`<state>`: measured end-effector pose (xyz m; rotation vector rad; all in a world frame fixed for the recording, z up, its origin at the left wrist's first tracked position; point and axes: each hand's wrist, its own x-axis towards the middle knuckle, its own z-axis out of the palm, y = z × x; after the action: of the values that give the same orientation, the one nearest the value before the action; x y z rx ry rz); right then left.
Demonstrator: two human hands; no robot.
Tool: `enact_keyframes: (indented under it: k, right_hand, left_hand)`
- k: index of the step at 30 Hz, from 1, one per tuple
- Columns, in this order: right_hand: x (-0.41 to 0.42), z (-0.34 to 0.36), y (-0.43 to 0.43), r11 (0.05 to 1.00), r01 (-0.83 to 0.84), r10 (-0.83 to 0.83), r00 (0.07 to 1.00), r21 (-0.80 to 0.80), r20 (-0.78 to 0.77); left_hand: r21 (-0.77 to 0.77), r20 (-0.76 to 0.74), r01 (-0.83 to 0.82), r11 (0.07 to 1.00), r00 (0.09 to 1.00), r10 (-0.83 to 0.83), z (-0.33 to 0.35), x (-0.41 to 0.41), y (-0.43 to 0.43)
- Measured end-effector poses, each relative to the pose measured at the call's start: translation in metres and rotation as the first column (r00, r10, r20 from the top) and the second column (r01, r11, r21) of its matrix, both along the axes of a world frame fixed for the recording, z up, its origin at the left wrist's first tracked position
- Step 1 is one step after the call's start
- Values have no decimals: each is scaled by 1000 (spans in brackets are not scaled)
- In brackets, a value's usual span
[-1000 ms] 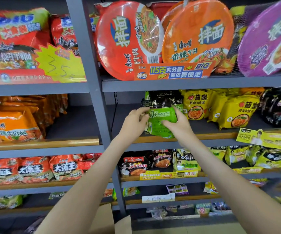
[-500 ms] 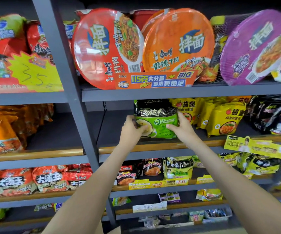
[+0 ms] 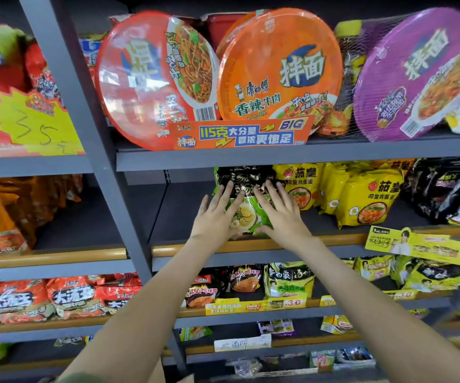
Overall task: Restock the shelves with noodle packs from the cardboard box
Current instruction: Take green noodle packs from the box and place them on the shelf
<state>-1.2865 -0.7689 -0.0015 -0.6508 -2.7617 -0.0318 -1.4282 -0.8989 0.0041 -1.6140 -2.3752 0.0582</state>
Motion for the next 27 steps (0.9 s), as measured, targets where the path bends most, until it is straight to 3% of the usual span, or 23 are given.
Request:
enact_keyframes:
  k: [6, 9, 11, 16, 22, 27]
  right_hand:
    - [-6, -15, 6, 967, 24, -8, 998, 255, -65]
    - [-7, -23, 14, 962, 5, 7, 999, 274, -43]
    - [-8, -21, 22, 960, -24, 25, 1000, 280, 2]
    - [-5, -20, 22, 967, -38, 44, 999, 251, -17]
    - [3, -25, -22, 978, -48, 101, 962, 205, -254]
    - [-2, -51, -85, 972, -195, 229, 911, 129, -342]
  left_hand:
    - [57, -162, 12, 998, 987, -3, 8, -8, 4]
    - [-21, -183, 161, 987, 970, -162, 3, -12, 3]
    - [46, -226, 267, 963, 941, -250, -6, -15, 3]
    - [85, -287, 211, 974, 941, -179, -15, -12, 6]
    - [280, -110, 101, 955, 991, -72, -19, 18, -10]
    - [361, 33, -6, 933, 999, -7, -55, 34, -67]
